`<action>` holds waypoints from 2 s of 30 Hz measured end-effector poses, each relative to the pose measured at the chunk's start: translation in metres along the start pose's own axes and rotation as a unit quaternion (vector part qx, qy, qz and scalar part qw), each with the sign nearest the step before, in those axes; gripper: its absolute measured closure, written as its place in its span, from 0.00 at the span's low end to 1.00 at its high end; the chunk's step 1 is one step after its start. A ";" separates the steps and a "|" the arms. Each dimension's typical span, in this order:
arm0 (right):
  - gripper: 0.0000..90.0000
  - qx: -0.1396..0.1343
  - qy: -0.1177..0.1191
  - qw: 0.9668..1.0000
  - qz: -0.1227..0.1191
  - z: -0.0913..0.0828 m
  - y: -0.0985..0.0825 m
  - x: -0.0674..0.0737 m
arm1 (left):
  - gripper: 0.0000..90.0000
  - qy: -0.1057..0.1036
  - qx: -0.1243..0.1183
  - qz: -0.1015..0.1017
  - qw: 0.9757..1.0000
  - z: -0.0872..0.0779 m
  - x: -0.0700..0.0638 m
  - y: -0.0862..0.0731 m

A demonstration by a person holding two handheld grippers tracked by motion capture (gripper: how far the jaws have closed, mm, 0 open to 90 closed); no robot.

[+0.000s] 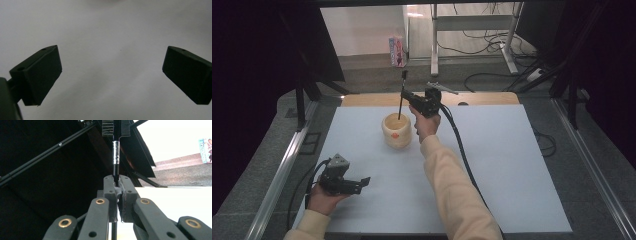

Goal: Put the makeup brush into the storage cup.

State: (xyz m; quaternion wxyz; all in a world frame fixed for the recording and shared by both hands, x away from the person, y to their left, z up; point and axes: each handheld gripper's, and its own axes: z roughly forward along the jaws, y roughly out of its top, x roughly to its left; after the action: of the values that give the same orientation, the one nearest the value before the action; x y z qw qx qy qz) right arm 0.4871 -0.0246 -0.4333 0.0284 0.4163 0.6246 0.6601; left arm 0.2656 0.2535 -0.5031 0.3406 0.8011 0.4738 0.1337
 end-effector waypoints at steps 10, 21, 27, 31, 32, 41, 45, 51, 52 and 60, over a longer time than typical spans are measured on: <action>0.94 0.014 -0.008 1.000 -0.002 0.006 -0.015 -0.006 | 0.03 0.000 0.000 0.000 1.000 0.000 0.000 0.000; 0.94 0.030 -0.015 0.999 -0.022 0.007 -0.029 -0.003 | 0.03 0.000 0.002 0.001 1.000 0.000 -0.001 0.000; 0.93 0.033 -0.011 0.999 -0.022 0.006 -0.031 -0.003 | 0.03 0.000 0.002 0.001 1.000 0.001 -0.001 0.000; 0.46 0.034 -0.003 0.999 -0.017 0.007 -0.032 -0.002 | 0.03 -0.001 0.003 0.001 1.000 0.001 0.000 0.000; 0.41 0.035 -0.005 0.999 -0.023 0.006 -0.031 0.000 | 0.03 0.000 0.003 0.001 1.000 0.001 0.000 0.000; 0.29 0.024 0.016 0.999 -0.031 -0.004 -0.020 0.007 | 0.03 -0.002 0.005 0.002 1.000 0.001 -0.001 0.000; 0.20 0.032 0.030 0.998 -0.033 -0.006 -0.019 0.005 | 0.03 -0.002 0.005 0.002 1.000 0.001 -0.001 0.000; 0.18 0.050 0.025 0.998 -0.032 -0.010 -0.016 0.003 | 0.03 -0.002 0.004 0.001 1.000 0.001 -0.001 0.000; 0.18 0.050 0.025 0.998 -0.032 -0.010 -0.016 0.003 | 0.03 -0.002 0.004 0.001 1.000 0.001 -0.001 0.000; 0.17 0.071 0.022 0.996 -0.039 -0.019 -0.011 0.001 | 0.03 -0.001 0.004 0.001 1.000 0.001 -0.001 0.000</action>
State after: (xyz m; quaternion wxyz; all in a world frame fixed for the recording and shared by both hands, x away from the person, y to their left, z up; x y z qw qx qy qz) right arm 0.4695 -0.0368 -0.4399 0.0108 0.3778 0.6860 0.6217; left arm 0.2661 0.2522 -0.5037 0.3377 0.8030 0.4732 0.1314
